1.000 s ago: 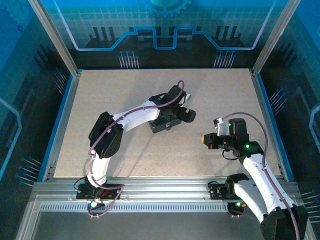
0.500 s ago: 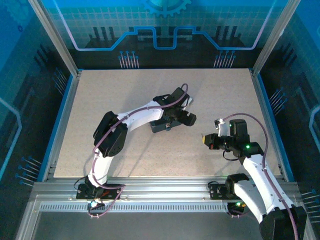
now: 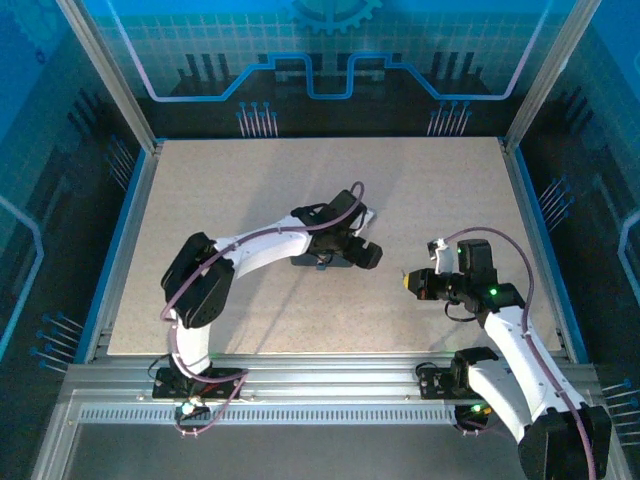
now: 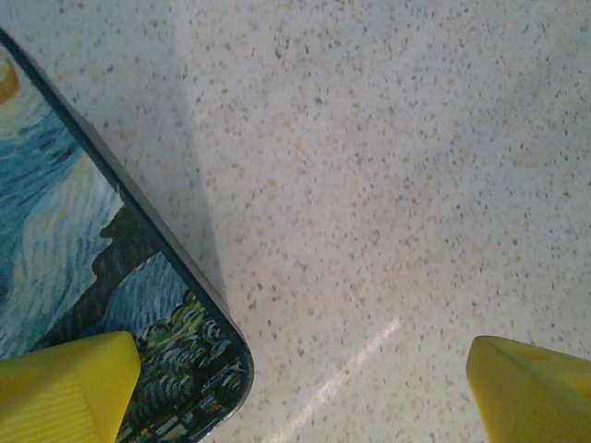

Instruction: Unlock a padlock with a key

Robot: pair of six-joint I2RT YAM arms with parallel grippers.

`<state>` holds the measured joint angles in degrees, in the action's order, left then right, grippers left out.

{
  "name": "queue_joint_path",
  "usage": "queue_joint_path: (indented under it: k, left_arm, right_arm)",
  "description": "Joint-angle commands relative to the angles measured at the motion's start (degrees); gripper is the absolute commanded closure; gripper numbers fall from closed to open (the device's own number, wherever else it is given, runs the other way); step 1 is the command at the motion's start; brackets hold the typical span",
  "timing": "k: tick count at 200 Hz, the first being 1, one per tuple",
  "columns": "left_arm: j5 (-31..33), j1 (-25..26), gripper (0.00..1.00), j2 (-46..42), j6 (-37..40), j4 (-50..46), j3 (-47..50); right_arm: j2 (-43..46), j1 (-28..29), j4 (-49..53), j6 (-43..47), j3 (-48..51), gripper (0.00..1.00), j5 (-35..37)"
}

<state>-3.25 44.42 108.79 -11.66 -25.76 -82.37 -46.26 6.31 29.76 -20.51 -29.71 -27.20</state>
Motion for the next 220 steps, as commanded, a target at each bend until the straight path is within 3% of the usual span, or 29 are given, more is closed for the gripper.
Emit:
queue_joint_path:
  k: [1, 145, 220]
  left_arm:
    - [-2.03, 0.27, 0.07, -3.05, -2.78, -0.69, 4.31]
    - [-1.93, 0.14, 0.03, -12.3, -6.39, 7.13, 12.63]
    - [1.73, -3.81, 0.01, -27.73, -8.32, 16.68, 26.98]
  right_arm:
    - [-0.4, -0.86, -0.93, -0.23, 1.0, 0.99, -1.82]
    - [-2.6, -0.77, -4.05, -1.14, 0.62, 0.98, -5.9]
    - [-8.57, 1.85, -7.94, -0.95, -2.53, 0.99, -9.26]
